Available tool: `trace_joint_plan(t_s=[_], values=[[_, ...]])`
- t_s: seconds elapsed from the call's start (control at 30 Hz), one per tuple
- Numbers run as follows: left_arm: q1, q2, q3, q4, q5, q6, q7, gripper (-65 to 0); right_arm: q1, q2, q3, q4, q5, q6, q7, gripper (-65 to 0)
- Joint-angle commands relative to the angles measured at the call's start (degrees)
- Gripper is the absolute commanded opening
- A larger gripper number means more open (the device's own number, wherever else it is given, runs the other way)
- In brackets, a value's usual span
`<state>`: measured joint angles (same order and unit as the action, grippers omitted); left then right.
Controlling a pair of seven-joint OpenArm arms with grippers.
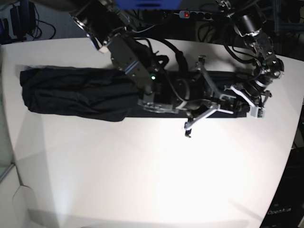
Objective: Fold the T-shirt properly
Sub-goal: 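Swing the held sleeve across the strip toward the left gripper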
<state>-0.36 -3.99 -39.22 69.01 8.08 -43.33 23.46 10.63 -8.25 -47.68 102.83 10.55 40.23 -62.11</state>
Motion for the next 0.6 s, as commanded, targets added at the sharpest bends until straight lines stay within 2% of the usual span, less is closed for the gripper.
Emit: trace_joint_plan(t_s=[0.0, 0.37, 0.57], values=[[1.64, -0.01, 0.06, -1.45, 10.08, 3.33, 11.31, -62.4, 1.19, -0.75, -0.71, 0.78, 0.75, -0.23, 2.28, -64.4], [1.72, 0.08, 0.06, -1.45, 10.08, 3.33, 11.31, -62.4, 1.98, -0.75, -4.93, -2.47, 1.10, -0.23, 8.00, -64.3], [1.72, 0.08, 0.06, -1.45, 10.08, 3.33, 11.31, -62.4, 5.50, -0.75, -5.11, -8.10, 7.61, -0.23, 10.90, -64.3]])
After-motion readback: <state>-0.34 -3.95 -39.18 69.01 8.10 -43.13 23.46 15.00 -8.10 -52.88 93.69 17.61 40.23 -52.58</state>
